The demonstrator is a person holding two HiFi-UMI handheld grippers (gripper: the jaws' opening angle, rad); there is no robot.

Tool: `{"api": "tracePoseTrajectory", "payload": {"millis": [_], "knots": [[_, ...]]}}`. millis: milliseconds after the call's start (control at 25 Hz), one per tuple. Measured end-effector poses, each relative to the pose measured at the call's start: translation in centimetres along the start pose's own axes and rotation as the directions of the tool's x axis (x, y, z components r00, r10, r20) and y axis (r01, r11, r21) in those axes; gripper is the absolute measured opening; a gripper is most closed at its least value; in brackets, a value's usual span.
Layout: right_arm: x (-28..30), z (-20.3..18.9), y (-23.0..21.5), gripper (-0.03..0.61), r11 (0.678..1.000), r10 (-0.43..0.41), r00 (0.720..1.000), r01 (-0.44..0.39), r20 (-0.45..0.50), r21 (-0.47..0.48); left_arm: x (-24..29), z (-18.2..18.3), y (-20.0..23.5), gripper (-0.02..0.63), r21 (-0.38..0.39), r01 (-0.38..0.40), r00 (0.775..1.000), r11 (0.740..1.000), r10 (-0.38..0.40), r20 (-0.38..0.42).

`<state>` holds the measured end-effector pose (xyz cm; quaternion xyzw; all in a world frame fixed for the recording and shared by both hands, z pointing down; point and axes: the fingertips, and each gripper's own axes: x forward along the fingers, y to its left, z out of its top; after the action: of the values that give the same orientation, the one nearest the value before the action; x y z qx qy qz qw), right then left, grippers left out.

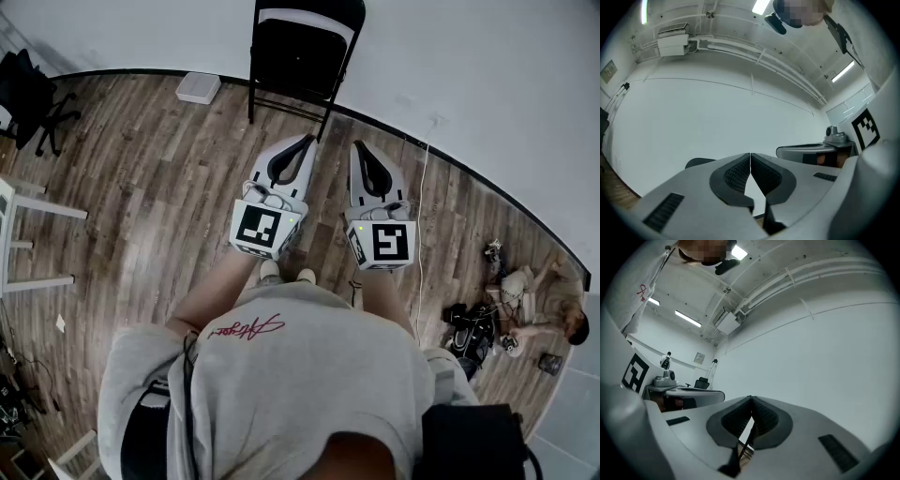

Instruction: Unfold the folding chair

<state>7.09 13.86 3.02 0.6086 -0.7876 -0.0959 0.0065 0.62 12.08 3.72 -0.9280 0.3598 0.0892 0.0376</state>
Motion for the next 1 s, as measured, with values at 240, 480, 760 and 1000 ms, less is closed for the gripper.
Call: {"api": "tracePoseTrajectory", "payload": {"millis": [240, 480, 760, 1000], "knots": [[-0.1, 0.1, 0.0, 0.017, 1.0, -0.001, 1.0, 0.001, -0.001, -0.009, 0.1, 0.3, -0.1, 0.017, -0.012, 0.001, 1.0, 1.0, -0.001, 0.007], [0.3, 0.1, -0.1, 0.017, 1.0, 0.003, 1.0, -0.003, -0.004, -0.011, 0.4, 0.2, -0.1, 0.017, -0.011, 0.006, 1.0, 1.0, -0.006, 0.01], [0.3, 0.1, -0.9, 0.017, 0.999, -0.025, 1.0, 0.025, 0.005, -0.041, 0.9, 0.2, -0.2, 0.017, -0.008, -0.007, 1.0, 1.0, 0.007, 0.008], [0.2, 0.1, -1.8, 0.017, 0.999, 0.022, 0.999, -0.021, 0.023, -0.047, 1.8, -0.4, -1.2, 0.017, -0.01, -0.018, 1.0, 1.0, 0.019, 0.008]]}}
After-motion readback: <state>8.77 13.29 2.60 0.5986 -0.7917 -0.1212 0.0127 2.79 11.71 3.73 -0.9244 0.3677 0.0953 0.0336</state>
